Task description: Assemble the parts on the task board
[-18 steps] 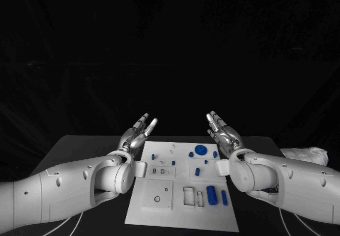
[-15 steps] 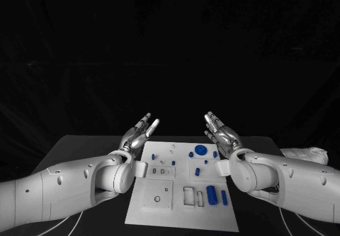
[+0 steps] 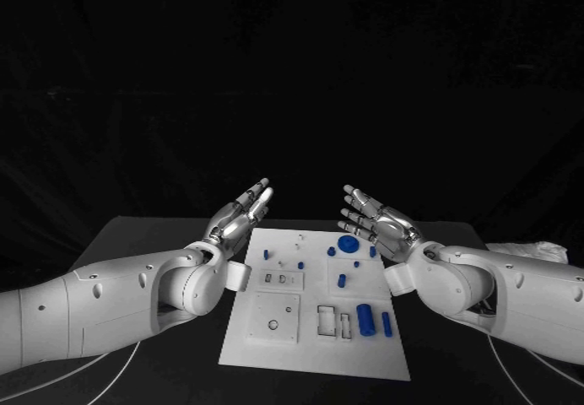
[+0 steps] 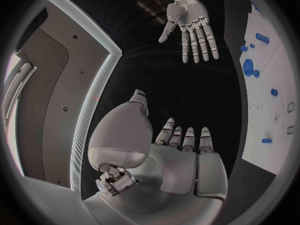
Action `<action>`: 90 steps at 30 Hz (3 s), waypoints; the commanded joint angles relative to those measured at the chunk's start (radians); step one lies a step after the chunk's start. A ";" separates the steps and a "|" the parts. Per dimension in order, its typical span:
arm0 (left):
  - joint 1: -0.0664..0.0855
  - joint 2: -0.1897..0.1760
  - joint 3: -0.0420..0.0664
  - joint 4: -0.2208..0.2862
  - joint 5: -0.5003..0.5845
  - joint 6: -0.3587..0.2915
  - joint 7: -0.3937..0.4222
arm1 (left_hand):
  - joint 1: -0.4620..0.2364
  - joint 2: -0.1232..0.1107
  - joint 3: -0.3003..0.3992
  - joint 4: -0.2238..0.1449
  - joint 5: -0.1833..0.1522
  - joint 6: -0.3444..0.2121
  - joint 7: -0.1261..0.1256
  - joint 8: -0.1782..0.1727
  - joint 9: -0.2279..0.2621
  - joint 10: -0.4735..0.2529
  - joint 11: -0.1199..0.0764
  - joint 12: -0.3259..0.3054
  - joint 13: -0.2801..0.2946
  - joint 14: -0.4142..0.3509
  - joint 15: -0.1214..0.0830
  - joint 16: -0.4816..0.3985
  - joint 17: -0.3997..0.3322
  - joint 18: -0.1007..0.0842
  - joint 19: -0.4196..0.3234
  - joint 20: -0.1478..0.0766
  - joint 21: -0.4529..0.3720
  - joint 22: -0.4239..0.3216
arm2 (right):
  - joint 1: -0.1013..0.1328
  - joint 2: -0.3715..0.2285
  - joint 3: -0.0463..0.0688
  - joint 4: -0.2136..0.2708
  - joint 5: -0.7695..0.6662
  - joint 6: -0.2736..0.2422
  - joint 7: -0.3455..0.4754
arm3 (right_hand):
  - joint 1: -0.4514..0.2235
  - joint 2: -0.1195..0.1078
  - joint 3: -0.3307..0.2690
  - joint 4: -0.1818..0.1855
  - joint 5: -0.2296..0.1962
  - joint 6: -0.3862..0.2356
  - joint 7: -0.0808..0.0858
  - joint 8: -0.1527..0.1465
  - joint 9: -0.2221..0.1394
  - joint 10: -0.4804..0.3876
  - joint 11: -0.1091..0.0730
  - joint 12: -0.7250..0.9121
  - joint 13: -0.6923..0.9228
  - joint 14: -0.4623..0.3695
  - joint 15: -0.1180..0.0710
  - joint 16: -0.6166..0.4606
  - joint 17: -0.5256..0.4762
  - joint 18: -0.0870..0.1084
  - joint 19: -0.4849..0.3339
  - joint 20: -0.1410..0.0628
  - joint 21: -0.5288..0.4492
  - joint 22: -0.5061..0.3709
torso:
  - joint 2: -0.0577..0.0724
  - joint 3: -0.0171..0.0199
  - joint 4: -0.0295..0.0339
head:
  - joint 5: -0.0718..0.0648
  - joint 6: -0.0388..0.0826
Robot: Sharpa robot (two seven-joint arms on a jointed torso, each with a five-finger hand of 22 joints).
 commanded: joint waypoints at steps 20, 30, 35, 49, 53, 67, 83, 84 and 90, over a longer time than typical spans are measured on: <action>0.070 -0.170 0.000 0.196 -0.074 0.046 -0.058 | 0.236 0.145 -0.106 -0.001 0.252 0.125 0.071 0.025 0.011 0.001 0.060 -0.003 -0.001 0.002 0.086 0.001 0.001 0.017 0.018 0.138 0.014 -0.016 | 0.292 -0.089 -0.005 0.137 -1.023 0.571 -0.633 | 0.282 -0.081 0.113 -0.259 0.260 0.405 0.062 0.225 0.219 0.537 0.101 0.603 0.355 0.879 -0.067 0.796 0.564 -0.010 1.163 -0.090 0.766 0.504 | 0.095 -0.0026 0.0326 | -0.014 -0.099; 0.126 -0.178 0.000 0.218 -0.083 0.053 -0.068 | 0.269 0.156 -0.117 0.000 0.301 0.132 0.071 0.027 0.012 0.000 0.057 -0.003 -0.002 0.002 0.107 0.001 0.000 0.017 0.023 0.146 0.019 -0.014 | 0.353 -0.074 -0.010 0.154 -1.749 0.162 -0.613 | 0.283 -0.162 0.323 -0.234 0.298 0.530 0.100 0.187 0.275 0.830 0.029 0.457 0.314 1.308 -0.146 1.260 0.984 -0.162 1.529 -0.149 1.534 1.548 | 0.143 -0.0043 0.0690 | -0.047 -0.081; 0.140 -0.175 0.000 0.221 -0.102 0.061 -0.071 | 0.275 0.159 -0.121 0.000 0.312 0.142 0.075 0.030 0.013 0.000 0.060 -0.003 -0.002 0.003 0.110 0.002 0.001 0.017 0.025 0.149 0.020 -0.014 | 0.315 -0.044 -0.015 0.083 -1.863 -0.061 -0.566 | 0.275 -0.195 0.416 -0.237 0.323 0.559 0.094 0.191 0.300 0.857 0.016 0.460 0.329 1.377 -0.161 1.326 1.089 -0.162 1.529 -0.165 1.534 1.548 | 0.155 -0.0043 0.0743 | -0.052 -0.078; 0.146 -0.176 0.000 0.211 -0.109 0.070 -0.102 | 0.307 0.173 -0.124 -0.002 0.356 0.186 0.091 0.045 0.017 0.000 0.072 -0.003 -0.002 0.003 0.123 0.002 0.001 0.015 0.019 0.157 0.015 -0.016 | 0.212 0.021 -0.017 -0.066 -1.936 -0.273 -0.547 | 0.210 -0.277 0.538 -0.220 0.231 0.592 0.084 0.187 0.360 0.853 0.016 0.490 0.390 1.321 -0.151 1.293 1.021 -0.092 1.215 -0.157 1.394 1.301 | 0.154 -0.0064 0.0779 | -0.054 -0.086; 0.146 -0.173 0.000 0.207 -0.109 0.071 -0.112 | 0.316 0.177 -0.124 -0.002 0.368 0.185 0.090 0.046 0.017 0.000 0.071 -0.003 -0.002 0.003 0.125 0.002 0.001 0.015 0.018 0.157 0.015 -0.017 | 0.194 0.030 -0.017 -0.099 -1.915 -0.312 -0.518 | 0.204 -0.288 0.564 -0.236 0.220 0.601 0.091 0.181 0.383 0.807 0.011 0.635 0.531 1.303 -0.160 1.297 0.968 -0.114 1.334 -0.159 1.443 1.391 | 0.150 -0.0068 0.0787 | -0.052 -0.090; 0.146 -0.165 -0.001 0.190 -0.119 0.090 -0.130 | 0.341 0.182 -0.122 -0.003 0.389 0.194 0.088 0.051 0.018 0.000 0.068 -0.003 -0.002 0.007 0.135 0.008 0.003 0.016 0.020 0.161 0.017 -0.015 | 0.148 0.054 -0.017 -0.146 -1.843 -0.232 -0.468 | 0.143 -0.314 0.660 -0.199 0.227 0.570 0.129 0.122 0.400 0.748 0.014 0.520 0.511 1.495 -0.176 1.479 1.348 -0.161 1.525 -0.184 1.532 1.543 | 0.139 -0.0102 0.0788 | -0.053 -0.100; 0.146 -0.162 -0.001 0.188 -0.124 0.102 -0.135 | 0.351 0.184 -0.123 -0.003 0.395 0.214 0.094 0.059 0.021 0.000 0.075 -0.003 -0.002 0.009 0.140 0.010 0.004 0.017 0.023 0.164 0.019 -0.015 | 0.090 0.116 -0.016 -0.250 -1.821 -0.117 -0.478 | 0.141 -0.326 0.621 -0.211 0.243 0.594 0.132 0.054 0.332 0.686 0.052 0.293 0.354 1.477 -0.142 1.468 1.303 -0.150 1.494 -0.146 1.512 1.511 | 0.132 -0.0128 0.0802 | -0.047 -0.116; 0.146 -0.162 -0.001 0.188 -0.125 0.102 -0.135 | 0.351 0.184 -0.123 -0.003 0.395 0.214 0.094 0.059 0.021 0.000 0.075 -0.003 -0.002 0.009 0.140 0.010 0.004 0.017 0.023 0.164 0.019 -0.015 | 0.087 0.119 -0.016 -0.255 -1.820 -0.115 -0.477 | 0.142 -0.325 0.619 -0.214 0.254 0.607 0.135 0.060 0.337 0.692 0.052 0.294 0.354 1.477 -0.142 1.468 1.302 -0.150 1.494 -0.146 1.512 1.511 | 0.132 -0.0129 0.0802 | -0.047 -0.116; 0.145 -0.160 -0.001 0.184 -0.131 0.106 -0.132 | 0.356 0.186 -0.123 -0.003 0.398 0.220 0.099 0.063 0.021 0.000 0.080 -0.003 -0.002 0.011 0.142 0.012 0.005 0.017 0.024 0.165 0.021 -0.014 | 0.073 0.130 -0.016 -0.279 -1.817 -0.128 -0.474 | 0.155 -0.318 0.620 -0.234 0.366 0.641 0.139 0.084 0.379 0.725 0.050 0.300 0.351 1.474 -0.143 1.468 1.298 -0.150 1.494 -0.147 1.511 1.512 | 0.130 -0.0137 0.0805 | -0.050 -0.118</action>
